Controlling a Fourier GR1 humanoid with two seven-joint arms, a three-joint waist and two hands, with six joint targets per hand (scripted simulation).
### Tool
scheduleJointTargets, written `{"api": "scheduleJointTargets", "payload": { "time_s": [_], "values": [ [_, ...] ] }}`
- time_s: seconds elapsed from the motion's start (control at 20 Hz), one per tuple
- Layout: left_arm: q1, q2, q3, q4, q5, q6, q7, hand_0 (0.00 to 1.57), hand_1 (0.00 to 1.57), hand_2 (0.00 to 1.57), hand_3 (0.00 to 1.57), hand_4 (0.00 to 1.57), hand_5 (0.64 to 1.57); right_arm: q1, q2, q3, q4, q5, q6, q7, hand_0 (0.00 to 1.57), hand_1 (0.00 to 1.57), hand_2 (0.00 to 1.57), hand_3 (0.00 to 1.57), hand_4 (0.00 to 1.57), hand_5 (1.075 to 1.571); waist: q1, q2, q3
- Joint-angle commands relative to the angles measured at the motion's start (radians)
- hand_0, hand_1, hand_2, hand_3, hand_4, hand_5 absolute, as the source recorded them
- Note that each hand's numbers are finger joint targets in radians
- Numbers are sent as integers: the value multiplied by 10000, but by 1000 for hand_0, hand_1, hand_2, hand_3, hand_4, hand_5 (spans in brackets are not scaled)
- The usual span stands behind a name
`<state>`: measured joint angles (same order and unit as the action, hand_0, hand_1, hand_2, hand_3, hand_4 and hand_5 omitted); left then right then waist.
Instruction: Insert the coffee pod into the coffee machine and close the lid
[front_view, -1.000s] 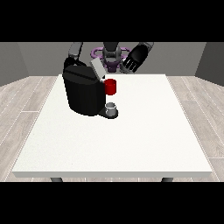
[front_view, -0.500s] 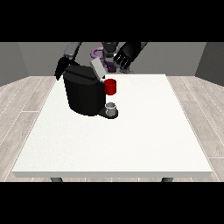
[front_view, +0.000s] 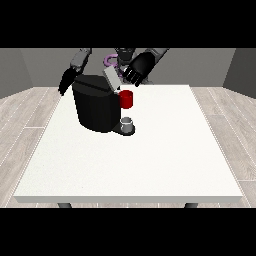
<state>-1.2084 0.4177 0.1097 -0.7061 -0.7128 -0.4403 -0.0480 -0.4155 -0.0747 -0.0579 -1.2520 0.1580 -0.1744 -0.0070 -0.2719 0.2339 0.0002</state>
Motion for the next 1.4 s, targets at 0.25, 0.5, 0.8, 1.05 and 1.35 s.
{"api": "scheduleJointTargets", "payload": {
  "time_s": [0.25, 0.5, 0.8, 1.05, 1.35],
  "values": [
    [-134, -69, -58, 349, -269, 276, 44, 1195, 1195, 1260, 1229, 464, 1571, -145, -69, 41, -109, 77, 15, 188, 0, 0, 0, 0, 186, 1571, -162, 297, 1],
    [-301, -152, -10, 575, -205, 65, 8, 1243, 1243, 1284, 1230, 423, 1571, -61, 364, 386, -151, 336, -313, 90, 0, 0, 0, 0, 0, 1571, -218, 306, -1],
    [-579, 64, 127, 574, -201, 131, -153, 1196, 1196, 1252, 1201, 418, 1571, -618, -563, -367, 59, -172, 325, -25, 0, 0, 0, 0, 0, 1571, -280, 786, 2],
    [-608, 443, 167, 724, -246, -94, -428, 1216, 1216, 1259, 1200, 417, 1571, -441, -211, -276, -64, -167, 43, 147, 0, 0, 0, 0, 0, 1571, -217, 597, -1],
    [-492, -89, -31, 485, -485, 798, -626, 1212, 1212, 1245, 1199, 352, 1571, -629, -39, -79, 119, 219, -340, -177, 0, 0, 0, 0, 0, 1571, 4, 968, 0]
  ]
}}
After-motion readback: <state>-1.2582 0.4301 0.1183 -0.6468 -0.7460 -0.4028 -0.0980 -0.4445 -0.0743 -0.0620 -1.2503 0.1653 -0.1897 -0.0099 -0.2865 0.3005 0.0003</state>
